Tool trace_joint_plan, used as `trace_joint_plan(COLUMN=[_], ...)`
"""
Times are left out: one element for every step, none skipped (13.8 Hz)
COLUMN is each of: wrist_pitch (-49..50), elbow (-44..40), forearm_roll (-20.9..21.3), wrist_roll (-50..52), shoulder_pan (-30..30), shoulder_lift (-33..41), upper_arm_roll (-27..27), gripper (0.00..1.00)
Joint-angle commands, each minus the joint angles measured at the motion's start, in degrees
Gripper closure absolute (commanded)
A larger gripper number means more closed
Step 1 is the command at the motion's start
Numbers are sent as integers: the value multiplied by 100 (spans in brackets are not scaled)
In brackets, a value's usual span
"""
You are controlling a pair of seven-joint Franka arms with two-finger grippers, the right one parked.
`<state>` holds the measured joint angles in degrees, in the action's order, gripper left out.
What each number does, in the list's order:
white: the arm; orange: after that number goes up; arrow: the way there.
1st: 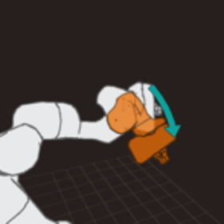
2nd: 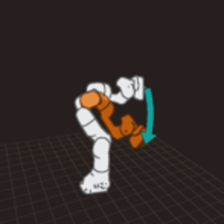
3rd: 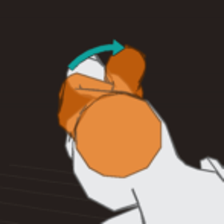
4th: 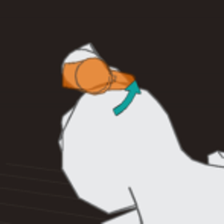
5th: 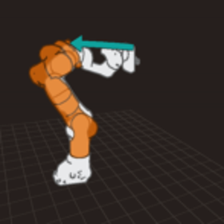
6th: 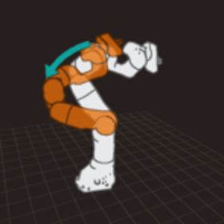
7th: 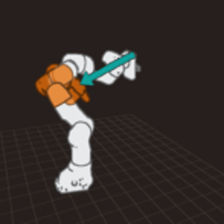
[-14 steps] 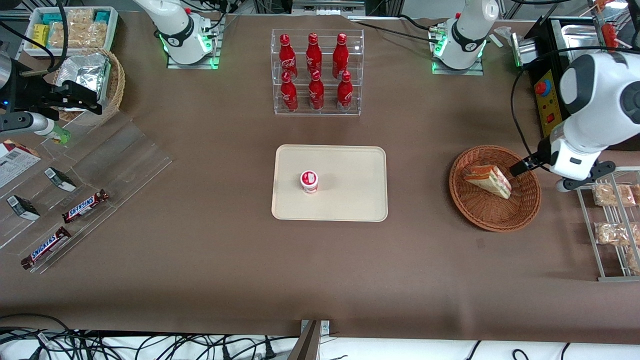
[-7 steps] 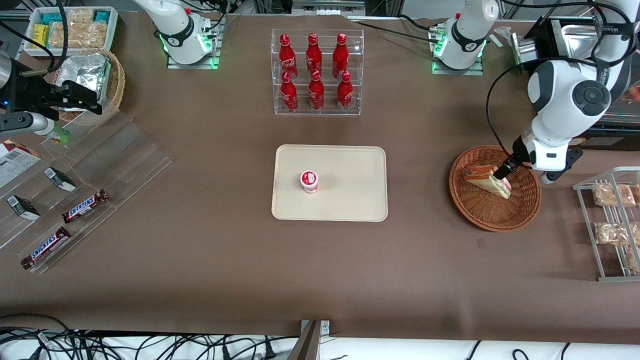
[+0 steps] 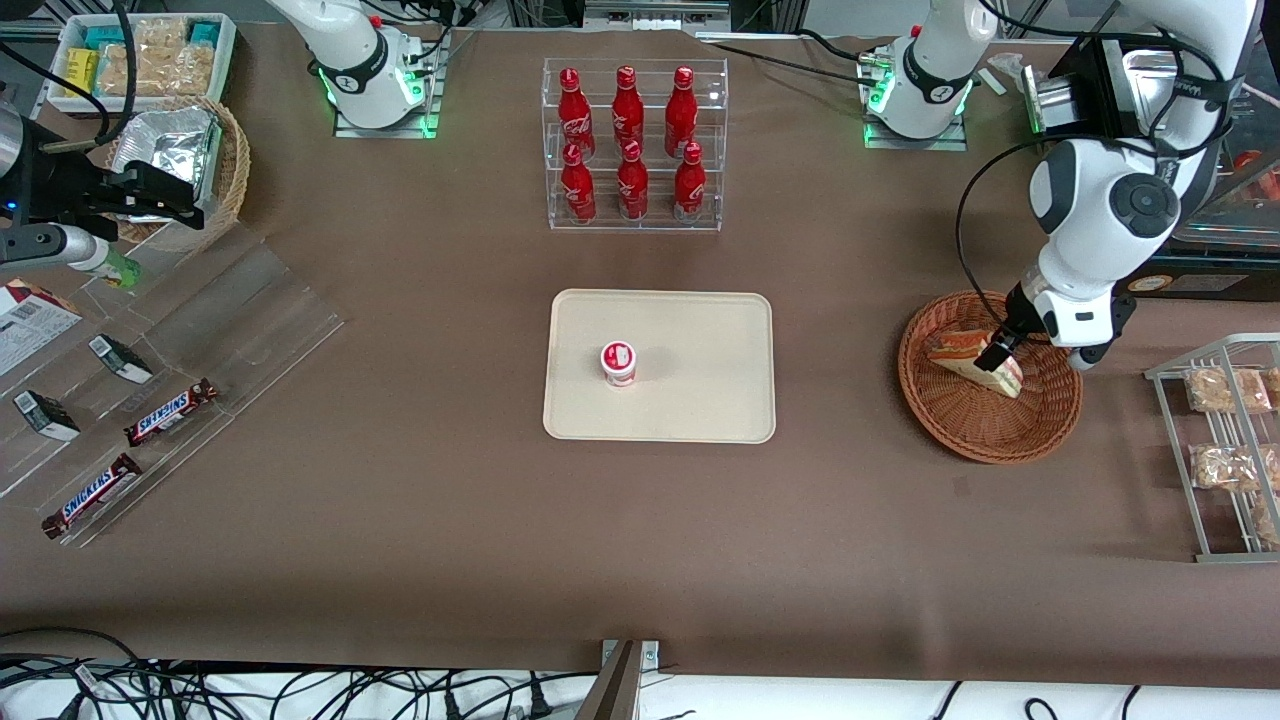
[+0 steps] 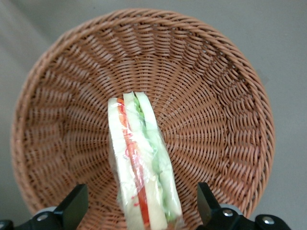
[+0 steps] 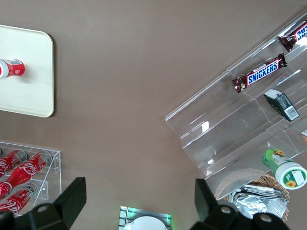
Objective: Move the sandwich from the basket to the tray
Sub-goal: 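Lower the open left gripper around the wrapped sandwich wedge, then close the left gripper on the sandwich and lift it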
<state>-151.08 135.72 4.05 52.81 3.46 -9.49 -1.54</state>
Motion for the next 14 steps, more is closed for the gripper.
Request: trace_joint_plan(wrist_pitch=[-447, -570, -632, -633, -633, -633, -633, -624, -624, -607, -563, -432, -100, 417], elbow=[138, 165, 174, 166, 165, 165, 157, 157, 157, 157, 131, 69, -70, -315], forearm_roll=[96, 96, 96, 96, 114, 122, 123, 123, 140, 175, 175, 175, 175, 175], wrist_roll=[194, 194, 194, 194, 194, 194, 194, 142, 107, 106, 106, 106, 11, -77], shoulder_pan=[5, 5, 5, 5, 14, 14, 14, 14, 14, 14, 14, 14, 14, 14], shoulder_lift=[-228, -289, -368, -413, -422, -431, -448, -448, -440, -440, -405, -352, -230, -107], upper_arm_roll=[-21, -13, -13, -13, -13, -13, -13, -13, -21, -21, -21, -21, -30, -39], gripper=[0, 0, 0, 0, 25, 66, 96, 100, 100, 100, 100, 100, 100, 100])
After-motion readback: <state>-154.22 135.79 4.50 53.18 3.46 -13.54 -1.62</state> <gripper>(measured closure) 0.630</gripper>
